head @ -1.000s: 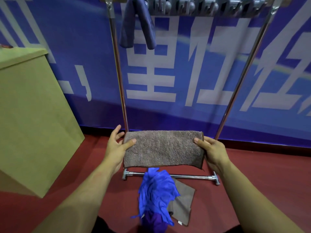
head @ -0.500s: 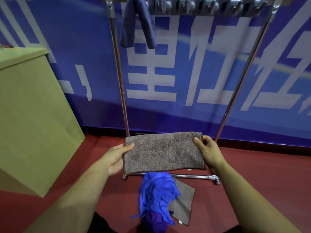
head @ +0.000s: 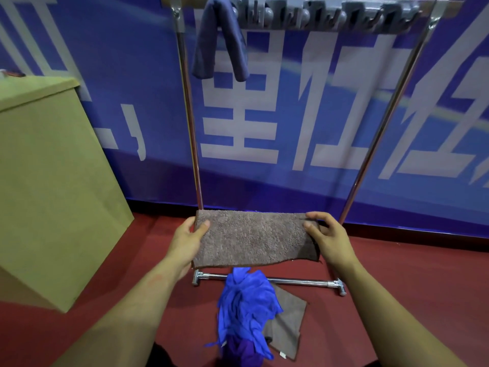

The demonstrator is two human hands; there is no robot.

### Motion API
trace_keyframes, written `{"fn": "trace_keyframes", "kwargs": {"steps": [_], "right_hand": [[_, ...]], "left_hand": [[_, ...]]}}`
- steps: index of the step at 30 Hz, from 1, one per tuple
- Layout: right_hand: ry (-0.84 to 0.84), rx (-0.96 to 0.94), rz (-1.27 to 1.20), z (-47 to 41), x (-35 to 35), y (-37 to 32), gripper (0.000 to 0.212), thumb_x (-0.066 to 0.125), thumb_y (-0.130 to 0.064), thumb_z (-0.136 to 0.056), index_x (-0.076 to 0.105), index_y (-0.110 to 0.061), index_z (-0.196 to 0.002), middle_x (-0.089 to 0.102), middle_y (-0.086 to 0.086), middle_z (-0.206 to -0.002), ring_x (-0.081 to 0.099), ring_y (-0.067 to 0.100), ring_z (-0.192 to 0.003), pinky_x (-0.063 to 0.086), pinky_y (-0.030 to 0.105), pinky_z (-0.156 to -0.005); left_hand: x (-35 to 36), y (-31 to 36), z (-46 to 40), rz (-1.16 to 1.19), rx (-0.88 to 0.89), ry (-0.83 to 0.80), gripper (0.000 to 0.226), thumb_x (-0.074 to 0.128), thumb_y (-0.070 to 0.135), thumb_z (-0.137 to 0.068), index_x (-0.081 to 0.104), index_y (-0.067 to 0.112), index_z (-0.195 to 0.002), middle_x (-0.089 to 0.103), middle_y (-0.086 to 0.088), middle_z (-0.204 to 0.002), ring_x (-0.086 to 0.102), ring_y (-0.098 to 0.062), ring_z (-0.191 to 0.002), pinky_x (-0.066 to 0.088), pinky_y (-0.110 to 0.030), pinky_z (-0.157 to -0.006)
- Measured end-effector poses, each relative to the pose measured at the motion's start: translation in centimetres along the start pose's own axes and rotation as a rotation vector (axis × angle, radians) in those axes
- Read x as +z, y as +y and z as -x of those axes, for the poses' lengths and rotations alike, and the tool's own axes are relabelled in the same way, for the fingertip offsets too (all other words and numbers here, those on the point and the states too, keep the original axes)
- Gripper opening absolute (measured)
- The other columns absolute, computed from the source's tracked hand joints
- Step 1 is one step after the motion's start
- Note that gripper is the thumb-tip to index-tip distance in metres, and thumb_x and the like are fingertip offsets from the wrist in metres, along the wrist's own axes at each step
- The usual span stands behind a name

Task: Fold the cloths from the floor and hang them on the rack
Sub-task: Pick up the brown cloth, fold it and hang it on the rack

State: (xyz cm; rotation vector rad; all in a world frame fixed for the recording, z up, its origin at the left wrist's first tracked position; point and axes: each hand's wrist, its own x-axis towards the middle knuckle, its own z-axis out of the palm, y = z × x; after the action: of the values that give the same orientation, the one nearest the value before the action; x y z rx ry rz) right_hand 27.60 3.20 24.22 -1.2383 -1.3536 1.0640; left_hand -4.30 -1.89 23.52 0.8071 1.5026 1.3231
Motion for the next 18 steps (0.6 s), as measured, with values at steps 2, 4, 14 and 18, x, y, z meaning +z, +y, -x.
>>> {"fn": "trace_keyframes", "kwargs": {"steps": [2, 4, 14, 18], "right_hand": [[0.017, -0.036, 0.049, -0.1, 0.0, 0.0, 0.009, 0.065, 0.0, -0.094, 0.069, -0.005, -0.1, 0.073, 0.0, -0.095, 0.066, -0.008, -0.078, 0.05, 0.009, -0.076], [0.045, -0.061, 0.061, -0.2, 0.0, 0.0, 0.007, 0.065, -0.002, -0.095, 0.07, -0.002, -0.099, 0.073, 0.001, -0.096, 0.065, -0.011, -0.078, 0.049, 0.007, -0.076], [0.186, -0.069, -0.061, 0.1, -0.2, -0.6, 0.009, 0.072, -0.012, -0.092, 0.077, -0.007, -0.098, 0.078, 0.004, -0.093, 0.069, -0.003, -0.08, 0.052, 0.011, -0.073], [0.221, -0.046, -0.13, 0.0, -0.4, -0.8, 0.006, 0.077, -0.011, -0.087, 0.08, -0.01, -0.092, 0.077, -0.009, -0.097, 0.064, -0.003, -0.114, 0.05, 0.021, -0.097]], "left_hand": [[0.1, 0.1, -0.2, 0.075, -0.032, 0.005, 0.021, 0.06, 0.006, -0.096, 0.067, 0.017, -0.112, 0.075, -0.016, -0.11, 0.07, -0.036, -0.105, 0.052, -0.057, -0.098], [0.2, 0.2, -0.3, 0.138, -0.021, 0.023, 0.035, 0.059, -0.003, -0.093, 0.064, 0.02, -0.119, 0.073, -0.02, -0.112, 0.07, -0.035, -0.105, 0.052, -0.056, -0.099], [0.2, 1.5, 0.8, 0.067, 0.274, 0.145, 0.024, 0.072, 0.006, -0.089, 0.072, 0.014, -0.111, 0.079, -0.001, -0.088, 0.072, -0.015, -0.091, 0.055, -0.026, -0.089], [0.4, 1.9, 1.1, 0.08, 0.297, 0.164, 0.017, 0.071, 0.002, -0.088, 0.075, 0.006, -0.104, 0.078, -0.003, -0.089, 0.072, -0.004, -0.082, 0.054, -0.012, -0.079]]}}
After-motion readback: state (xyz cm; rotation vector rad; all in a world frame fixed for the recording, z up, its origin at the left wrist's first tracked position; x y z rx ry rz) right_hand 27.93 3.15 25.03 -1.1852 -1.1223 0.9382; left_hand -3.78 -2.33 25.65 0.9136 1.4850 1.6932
